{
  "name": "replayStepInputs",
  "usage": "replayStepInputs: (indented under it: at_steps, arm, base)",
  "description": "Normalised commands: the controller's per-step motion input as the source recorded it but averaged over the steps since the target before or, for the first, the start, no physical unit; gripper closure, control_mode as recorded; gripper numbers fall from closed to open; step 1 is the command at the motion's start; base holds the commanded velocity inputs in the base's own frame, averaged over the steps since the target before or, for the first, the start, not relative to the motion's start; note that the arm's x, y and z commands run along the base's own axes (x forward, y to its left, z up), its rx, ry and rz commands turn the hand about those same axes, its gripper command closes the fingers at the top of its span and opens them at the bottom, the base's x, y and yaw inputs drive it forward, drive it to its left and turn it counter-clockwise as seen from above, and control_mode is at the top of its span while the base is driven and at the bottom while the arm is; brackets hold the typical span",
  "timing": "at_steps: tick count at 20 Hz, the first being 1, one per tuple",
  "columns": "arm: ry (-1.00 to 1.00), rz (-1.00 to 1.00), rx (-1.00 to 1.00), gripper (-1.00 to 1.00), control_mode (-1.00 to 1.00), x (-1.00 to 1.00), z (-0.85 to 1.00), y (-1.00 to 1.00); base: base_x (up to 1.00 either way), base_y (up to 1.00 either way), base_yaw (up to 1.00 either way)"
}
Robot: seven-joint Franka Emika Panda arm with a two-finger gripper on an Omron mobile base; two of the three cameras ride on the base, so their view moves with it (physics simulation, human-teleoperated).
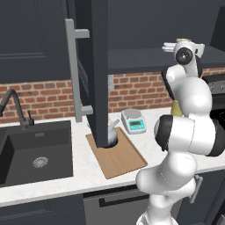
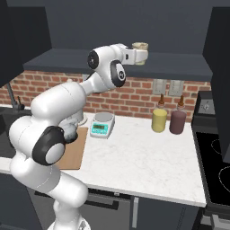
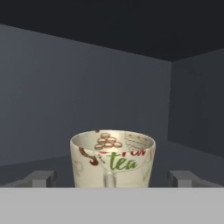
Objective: Pick the kettle from the counter and place it on the tray. Then pick the mug from the cabinet and place it on the tray. Then close the cabinet doors.
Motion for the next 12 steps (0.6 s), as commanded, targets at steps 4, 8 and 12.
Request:
replayStepInputs:
  at_steps: [4,8,12]
  arm:
    - [0.0,0.0,0.0,1.0,-1.0,0.01,-0.06,0.0]
    - [0.0,0.0,0.0,1.0,-1.0,0.02,-0.04,0.0]
    - [0.0,0.0,0.0,1.0,-1.0,0.0,-0.04,0.0]
  base:
    - [0.0,0.0,0.0]
    - [0.0,0.0,0.0]
    - [0.0,0.0,0.0]
